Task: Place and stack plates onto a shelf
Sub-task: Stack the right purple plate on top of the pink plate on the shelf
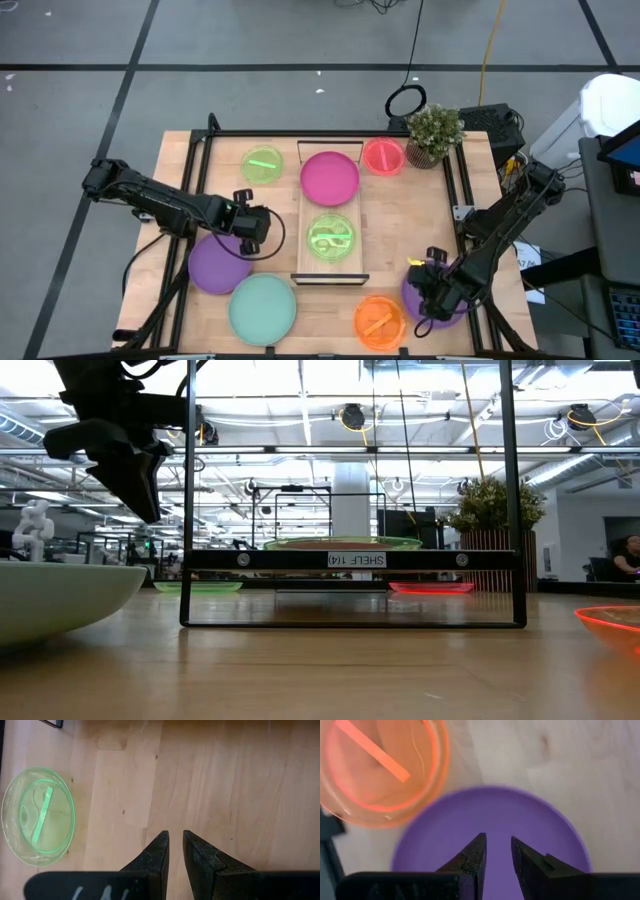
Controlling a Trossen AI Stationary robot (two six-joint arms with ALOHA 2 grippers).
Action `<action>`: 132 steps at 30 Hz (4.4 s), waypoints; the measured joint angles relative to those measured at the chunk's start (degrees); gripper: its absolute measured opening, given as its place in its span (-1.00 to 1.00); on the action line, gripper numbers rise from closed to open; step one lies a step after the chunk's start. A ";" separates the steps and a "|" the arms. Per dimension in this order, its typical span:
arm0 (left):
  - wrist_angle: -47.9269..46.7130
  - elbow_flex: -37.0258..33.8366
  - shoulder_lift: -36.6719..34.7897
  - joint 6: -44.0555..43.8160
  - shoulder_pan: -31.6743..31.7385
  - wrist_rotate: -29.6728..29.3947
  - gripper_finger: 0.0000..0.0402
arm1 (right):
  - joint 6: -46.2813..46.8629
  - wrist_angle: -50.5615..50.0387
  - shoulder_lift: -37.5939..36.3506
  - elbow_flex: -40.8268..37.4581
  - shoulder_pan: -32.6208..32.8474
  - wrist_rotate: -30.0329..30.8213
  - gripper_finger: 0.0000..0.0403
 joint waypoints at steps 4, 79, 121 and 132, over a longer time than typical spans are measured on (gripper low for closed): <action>0.00 0.00 0.00 0.36 0.02 -0.02 -0.69 | -0.80 -7.75 0.00 -0.01 0.02 -1.75 -0.64; 0.42 0.00 0.00 1.81 0.04 -0.07 -0.69 | -18.26 10.93 -21.46 -27.67 -12.81 -9.67 -0.85; 3.30 0.00 0.00 4.86 0.11 -0.47 -0.69 | -16.17 0.91 -37.61 -15.18 -12.92 -4.28 -1.00; 3.48 0.00 0.00 4.88 0.11 -0.50 -0.69 | -16.57 0.28 -44.62 -11.75 -12.92 0.27 -1.00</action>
